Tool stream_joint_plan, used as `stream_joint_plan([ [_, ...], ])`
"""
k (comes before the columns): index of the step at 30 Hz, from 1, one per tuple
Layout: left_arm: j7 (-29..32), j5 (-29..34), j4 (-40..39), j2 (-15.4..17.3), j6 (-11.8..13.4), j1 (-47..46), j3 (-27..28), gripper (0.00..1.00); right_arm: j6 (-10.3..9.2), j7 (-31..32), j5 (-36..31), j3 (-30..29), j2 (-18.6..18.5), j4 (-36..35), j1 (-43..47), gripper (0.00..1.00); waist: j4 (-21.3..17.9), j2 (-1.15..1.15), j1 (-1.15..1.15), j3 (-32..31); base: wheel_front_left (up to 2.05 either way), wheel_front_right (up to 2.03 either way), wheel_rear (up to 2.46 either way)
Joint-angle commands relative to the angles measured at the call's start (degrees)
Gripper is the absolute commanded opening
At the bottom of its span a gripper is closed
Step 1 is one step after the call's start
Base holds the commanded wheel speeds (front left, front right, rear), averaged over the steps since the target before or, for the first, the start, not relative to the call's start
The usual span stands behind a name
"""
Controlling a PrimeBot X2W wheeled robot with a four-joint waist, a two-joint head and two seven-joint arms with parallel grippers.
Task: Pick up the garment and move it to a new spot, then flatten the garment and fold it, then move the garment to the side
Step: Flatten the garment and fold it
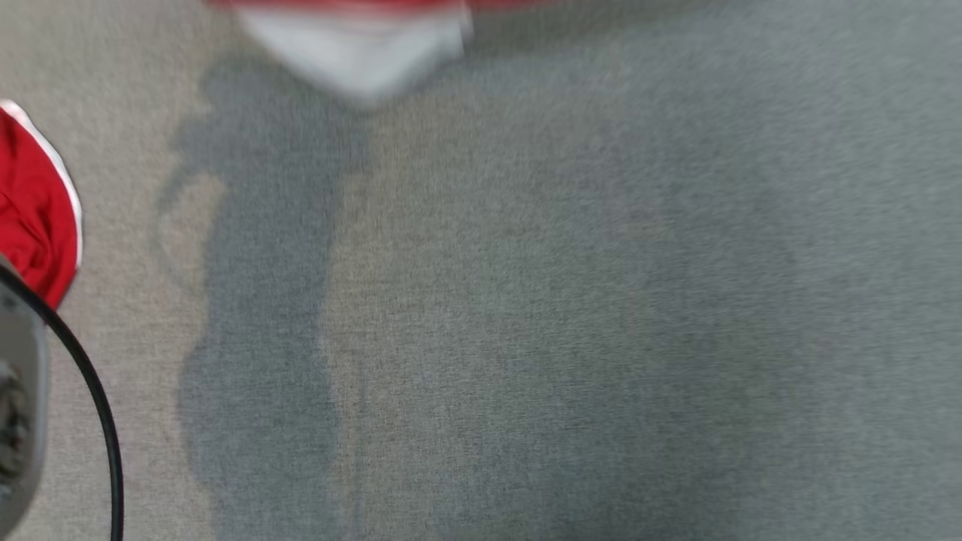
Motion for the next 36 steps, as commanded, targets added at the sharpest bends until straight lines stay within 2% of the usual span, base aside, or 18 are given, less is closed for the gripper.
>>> stream_joint_plan([
  [1, -3.1, 1.3, 3.7, -0.4, -2.2, -4.5, 0.2, 0.0, -0.02, -3.5, -0.2, 0.1, -0.1, 3.0, -4.1, 0.0, 1.3, 0.0, 0.0, 7.1, 0.0, 0.0, 0.0],
  [5, -9.6, 2.9, 10.5, -2.5, -7.0, -12.1, -0.5, 0.0, -0.02, -12.5, -0.7, 1.6, -0.6, 9.6, -10.4, 0.0, 2.7, 0.0, 0.0, 9.5, 0.0, 0.0, 0.0],
  [8, -12.6, 3.8, 14.3, -3.3, -10.8, -13.8, -1.5, 0.0, -0.02, -16.7, 1.3, 3.8, -0.7, 14.1, -11.3, 0.0, 3.6, 0.0, 0.0, 10.8, 0.0, 0.0, 0.0],
  [9, -12.6, 3.8, 14.3, -3.3, -10.8, -13.8, -1.5, 0.0, -0.02, -16.7, 1.3, 3.8, -0.7, 14.1, -11.3, 0.0, 3.6, 0.0, 0.0, 10.8, 0.0, 0.0, 0.0],
  [14, -13.5, 5.6, 19.8, -3.5, -16.4, -10.2, -4.9, 0.0, -0.02, -19.2, 5.9, 9.6, -1.6, 20.2, -6.1, 0.0, 4.7, 0.0, 0.0, 11.7, 0.0, 0.0, 0.0],
  [17, -12.9, 7.3, 21.8, -3.1, -18.6, -5.7, -8.4, 0.0, -0.02, -20.6, 8.6, 12.6, -1.8, 22.6, -1.5, 0.0, 5.6, 0.0, 0.0, 11.5, 0.0, 0.0, 0.0],
  [22, -12.0, 11.0, 23.1, -0.9, -19.8, 2.9, -15.6, 0.0, -0.02, -21.6, 12.9, 18.3, -2.4, 24.6, 6.6, 0.0, 6.3, 0.0, 0.0, 10.5, 0.0, 0.0, 0.0],
  [25, -11.9, 11.2, 22.8, 0.3, -19.9, 7.9, -18.4, 0.0, -0.02, -21.8, 16.2, 20.6, -3.0, 25.2, 10.4, 0.0, 6.8, 0.0, 0.0, 9.1, 0.0, 0.0, 0.0],
  [33, -6.8, 13.2, 20.9, 6.9, -19.9, 20.0, -29.2, 0.0, -0.02, -21.2, 23.4, 26.2, -4.6, 28.5, 18.9, 0.0, 7.0, 0.0, 0.0, 3.6, 0.0, 0.0, 0.0],
  [36, -3.9, 11.5, 19.6, 8.7, -19.9, 24.7, -32.7, 0.0, -0.02, -20.7, 26.1, 27.5, -4.5, 29.4, 21.5, 0.0, 6.9, 0.0, 0.0, 1.3, 0.0, 0.0, 0.0],
])
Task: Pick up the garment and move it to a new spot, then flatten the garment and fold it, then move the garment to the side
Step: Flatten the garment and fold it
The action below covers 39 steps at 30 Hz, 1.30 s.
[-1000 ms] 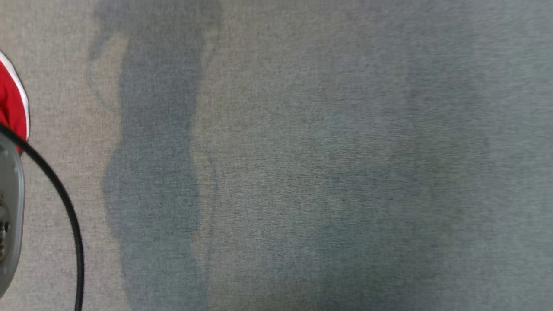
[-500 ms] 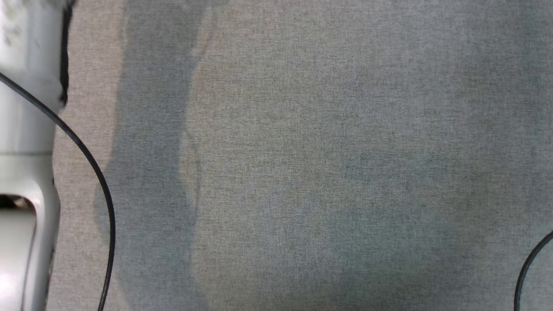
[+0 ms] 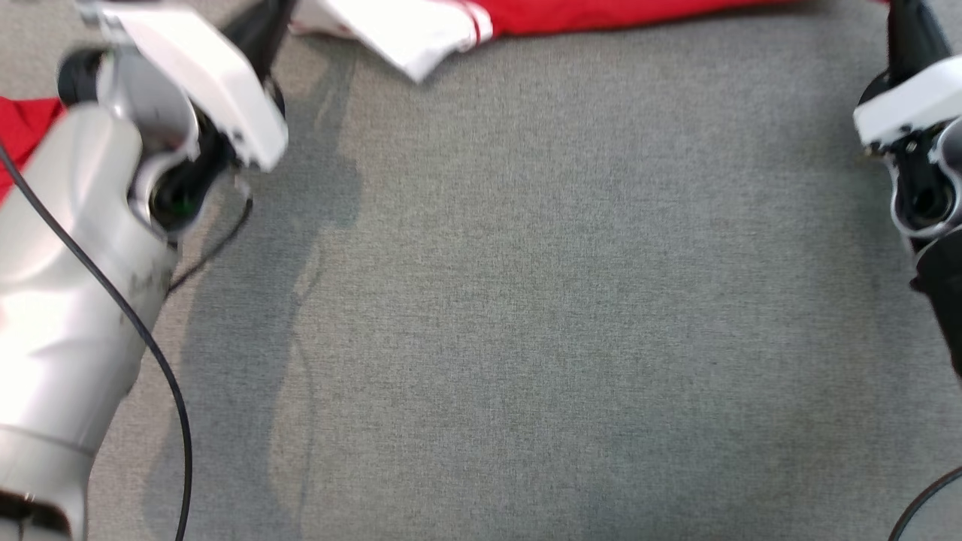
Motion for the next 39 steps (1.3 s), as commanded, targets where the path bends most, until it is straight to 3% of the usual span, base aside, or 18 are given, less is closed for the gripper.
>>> stream_joint_plan([
  [1, 0.7, -0.2, -0.5, 1.2, -0.2, 1.8, -1.1, 0.0, -0.02, 0.4, 1.0, 0.5, 0.0, 0.6, 1.3, 0.0, -0.1, 0.0, 0.0, -2.2, 0.0, 0.0, 0.0],
  [2, 1.5, 0.8, -1.3, 2.8, -0.2, 3.9, -3.7, 0.0, -0.02, 0.7, 1.7, 1.8, 0.1, 1.7, 2.7, 0.0, -0.1, 0.0, 0.0, -3.8, 0.0, 0.0, 0.0],
  [14, 2.8, 3.1, -3.3, 6.6, -0.2, 12.9, -14.8, 0.0, -0.02, 3.0, 2.8, 10.8, -0.2, 6.2, 9.0, 0.0, 0.2, 0.0, 0.0, -12.3, 0.0, 0.0, 0.0],
  [22, 7.2, 1.1, -7.8, 10.0, -0.2, 16.1, -21.4, 0.0, -0.02, 5.6, 3.9, 15.2, -1.5, 6.2, 12.2, 0.0, 0.7, 0.0, 0.0, -16.0, 0.0, 0.0, 0.0],
  [32, 9.2, -2.8, -14.8, 14.7, -0.2, 20.2, -26.3, 0.0, -0.02, 9.4, 7.6, 20.0, -4.4, 4.1, 17.5, 0.0, 0.8, 0.0, 0.0, -20.6, 0.0, 0.0, 0.0],
  [39, 9.5, -5.5, -19.6, 18.2, -0.2, 24.3, -27.9, 0.0, -0.03, 15.7, 12.0, 23.4, -8.2, -0.6, 21.7, 0.0, -0.1, 0.0, 0.0, -23.1, 0.0, 0.0, 0.0],
])
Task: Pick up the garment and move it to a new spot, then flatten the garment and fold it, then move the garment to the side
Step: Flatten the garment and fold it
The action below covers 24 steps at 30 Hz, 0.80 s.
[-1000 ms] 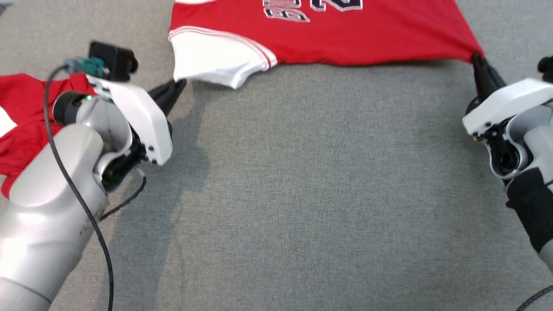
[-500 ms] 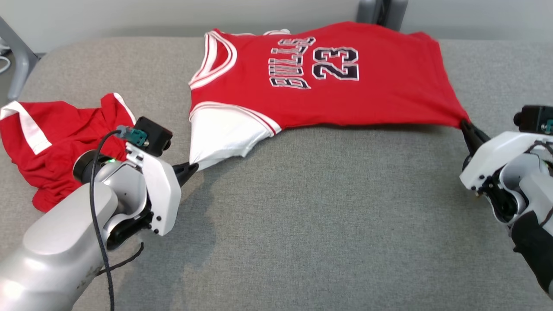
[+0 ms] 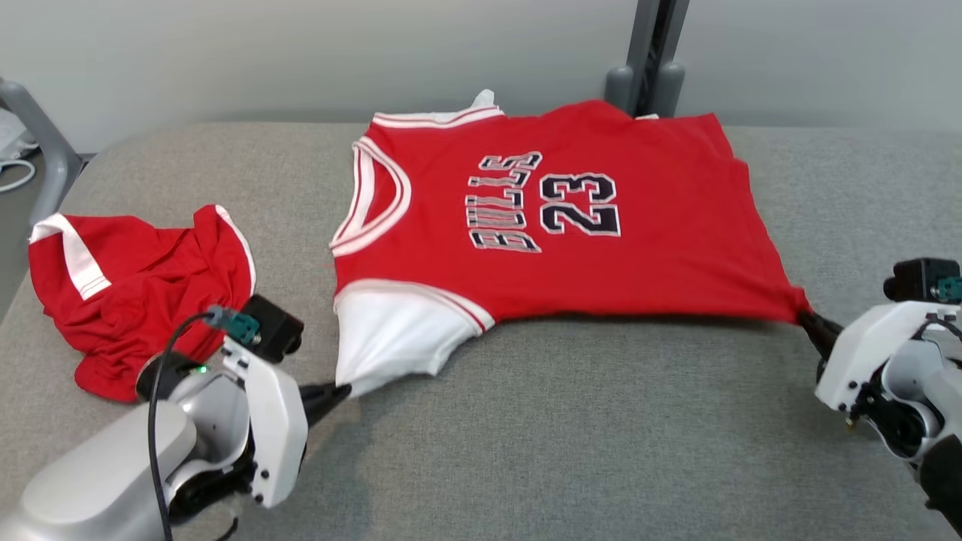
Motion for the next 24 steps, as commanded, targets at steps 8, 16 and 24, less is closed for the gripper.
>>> stream_joint_plan([
  [8, 3.7, -5.4, -8.6, 5.1, -0.2, 5.7, -1.3, 0.0, -0.04, 8.2, 6.7, 3.1, -6.1, -7.6, 5.1, 0.0, -1.1, 0.0, 0.0, -2.6, 0.0, 0.0, 0.0],
  [16, 9.0, -14.5, -19.8, 9.8, -0.2, 10.0, -2.4, 0.0, -0.03, 17.3, 13.9, 4.2, -10.4, -14.5, 9.6, 0.0, -1.8, 0.0, 0.0, -4.5, 0.0, 0.0, 0.0],
  [24, 11.5, -18.9, -25.0, 13.4, 0.2, 12.1, -2.6, 0.0, -0.03, 24.5, 17.6, 5.0, -14.5, -20.0, 12.1, 0.0, -2.3, 0.0, 0.0, -5.1, 0.0, 0.0, 0.0],
])
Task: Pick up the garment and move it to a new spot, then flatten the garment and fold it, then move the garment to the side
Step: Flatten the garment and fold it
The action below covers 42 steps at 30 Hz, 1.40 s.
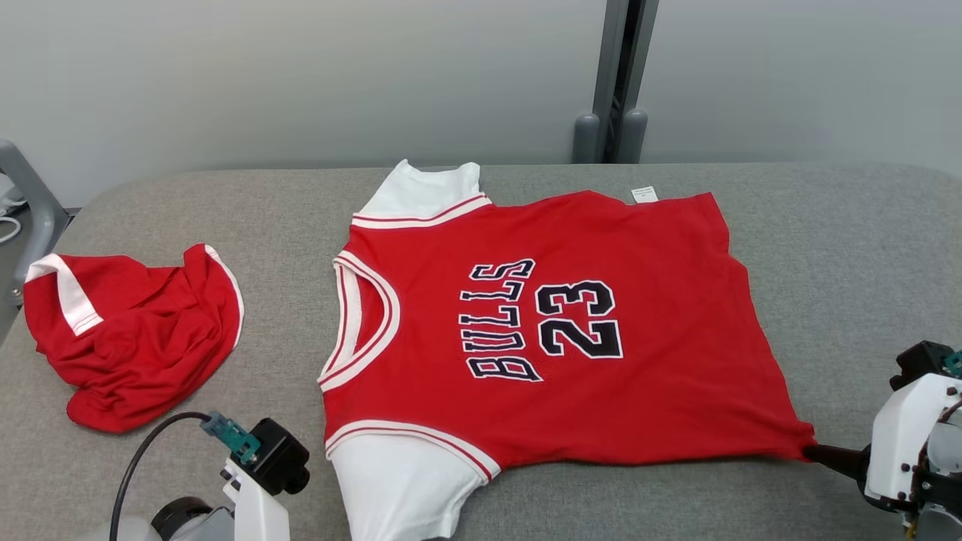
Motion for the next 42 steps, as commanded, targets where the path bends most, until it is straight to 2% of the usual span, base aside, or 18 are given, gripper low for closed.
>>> stream_joint_plan([
  [1, 0.3, -0.6, -0.6, 0.4, 0.1, 0.8, 0.0, 0.0, -0.02, 0.6, 0.9, -0.2, -0.7, -0.4, 0.9, 0.0, -0.1, 0.0, 0.0, 0.1, 0.0, 0.0, 0.0],
  [12, 3.4, -6.7, -7.8, 4.5, 0.4, 4.7, -1.5, 0.0, -0.02, 7.4, 5.1, 0.3, -5.7, -5.7, 5.6, 0.0, -0.6, 0.0, 0.0, -0.1, 0.0, 0.0, 0.0],
  [17, 3.7, -6.6, -9.5, 5.4, 0.5, 5.6, -2.1, 0.0, -0.02, 9.5, 5.6, 0.6, -7.5, -8.1, 6.3, 0.0, -0.5, 0.0, 0.0, 0.5, 0.0, 0.0, 0.0],
  [26, 1.9, -10.4, -11.5, 4.9, 0.5, 4.3, 0.6, 0.0, -0.02, 6.8, 7.3, -1.9, -7.7, -11.9, 5.0, 0.0, -0.1, 0.0, 0.0, 1.7, 0.0, 0.0, 0.0],
  [36, -4.1, -21.3, -12.2, 3.5, 0.0, 1.6, 9.7, 0.0, -0.02, 0.9, 5.5, -5.2, -7.0, -12.9, 1.4, 0.0, 0.4, 0.0, 0.0, 4.0, 0.0, 0.0, 0.0],
  [42, -7.5, -22.8, -9.6, 2.7, -0.2, 0.9, 13.0, 0.0, -0.02, -2.2, 3.8, -6.1, -6.3, -12.0, 0.3, 0.0, 0.4, 0.0, 0.0, 5.1, 0.0, 0.0, 0.0],
])
